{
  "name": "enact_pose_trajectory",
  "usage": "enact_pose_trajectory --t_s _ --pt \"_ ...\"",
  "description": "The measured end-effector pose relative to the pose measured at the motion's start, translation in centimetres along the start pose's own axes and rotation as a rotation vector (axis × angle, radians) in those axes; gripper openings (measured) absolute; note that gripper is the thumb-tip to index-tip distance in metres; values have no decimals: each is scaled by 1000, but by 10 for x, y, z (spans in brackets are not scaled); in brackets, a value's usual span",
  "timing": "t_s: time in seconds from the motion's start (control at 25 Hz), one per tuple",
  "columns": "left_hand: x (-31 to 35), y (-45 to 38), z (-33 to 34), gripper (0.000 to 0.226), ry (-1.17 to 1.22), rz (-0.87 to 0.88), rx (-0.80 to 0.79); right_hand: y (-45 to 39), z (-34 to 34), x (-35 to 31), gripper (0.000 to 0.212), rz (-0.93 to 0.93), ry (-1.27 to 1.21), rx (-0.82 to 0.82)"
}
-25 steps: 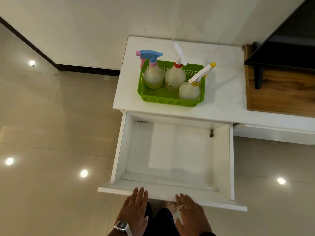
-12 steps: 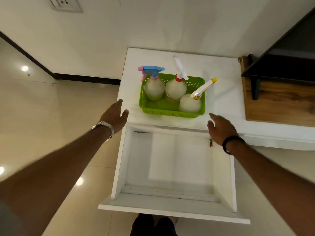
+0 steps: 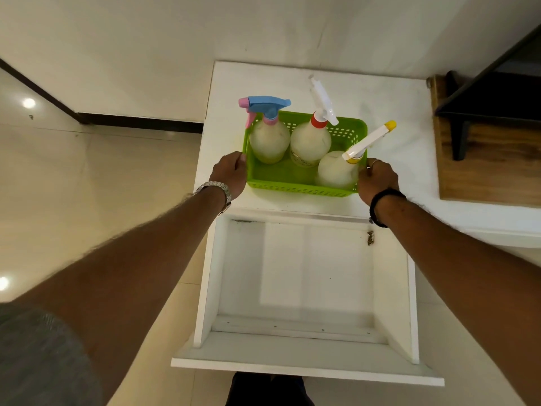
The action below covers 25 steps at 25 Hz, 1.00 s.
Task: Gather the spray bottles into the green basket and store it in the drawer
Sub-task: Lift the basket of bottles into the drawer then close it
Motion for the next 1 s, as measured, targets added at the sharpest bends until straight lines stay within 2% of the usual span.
enact_pose_trajectory --t_s 0.28,0.56,0.76,0.88,1.0 --pt "8 17 -4 32 -263 62 14 21 1 6 35 83 -73 59" --pt "-18 98 -4 27 -182 47 85 102 8 39 30 149 -151 123" --pt "-62 163 9 25 -121 53 85 169 30 95 26 229 -213 76" --pt "-97 200 25 25 -119 -13 42 206 47 131 33 263 -185 31" --pt "-135 224 46 22 -133 -104 -74 232 70 169 34 314 -158 -50"
Point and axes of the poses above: each hand's wrist, its own y-axis away from the middle knuckle, its own z-axis out of the palm, x = y × z, the point moved 9 cm from there along -y, towards the middle knuckle
